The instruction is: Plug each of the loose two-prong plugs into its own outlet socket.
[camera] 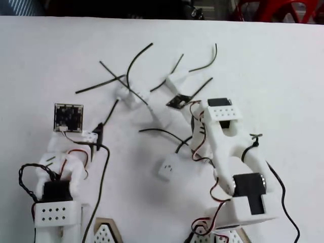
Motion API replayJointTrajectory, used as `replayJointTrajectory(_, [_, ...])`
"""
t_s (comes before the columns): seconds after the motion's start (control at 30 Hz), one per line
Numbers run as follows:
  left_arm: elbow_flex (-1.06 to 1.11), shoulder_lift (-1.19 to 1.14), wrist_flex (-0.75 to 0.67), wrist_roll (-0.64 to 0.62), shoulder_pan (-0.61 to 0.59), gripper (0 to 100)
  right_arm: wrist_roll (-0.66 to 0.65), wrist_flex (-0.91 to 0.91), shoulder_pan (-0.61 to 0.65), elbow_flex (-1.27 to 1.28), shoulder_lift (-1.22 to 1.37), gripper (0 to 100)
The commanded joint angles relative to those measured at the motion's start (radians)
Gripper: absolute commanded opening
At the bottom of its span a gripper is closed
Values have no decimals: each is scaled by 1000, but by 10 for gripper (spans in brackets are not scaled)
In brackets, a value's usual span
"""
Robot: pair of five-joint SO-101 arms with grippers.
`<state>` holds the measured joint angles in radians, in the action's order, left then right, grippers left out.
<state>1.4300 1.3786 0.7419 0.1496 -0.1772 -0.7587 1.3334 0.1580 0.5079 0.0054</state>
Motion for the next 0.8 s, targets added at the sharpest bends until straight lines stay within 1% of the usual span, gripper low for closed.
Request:
replayJointTrajectory(0.0, [-3,15,-26,9,-2,238,-3,53,-1,-25,-76,149])
replayJointTrajectory(0.13, [-3,15,-26,9,-2,238,-3,61,8,12,-74,149])
replayJointTrajectory(0.3, [-3,15,-26,9,-2,238,-3,-59,50,126,-74,149])
replayJointTrajectory(0.4, [-3,15,-26,9,-2,238,-3,-145,50,158,-74,149])
replayJointTrajectory(0.6, [-3,15,-26,9,-2,238,-5,-171,47,153,-31,147])
replayJointTrajectory(0.67, [-3,15,-26,9,-2,238,-8,-173,45,149,-4,120])
replayJointTrajectory(0.77, [-3,15,-26,9,-2,238,-9,-196,33,130,24,41])
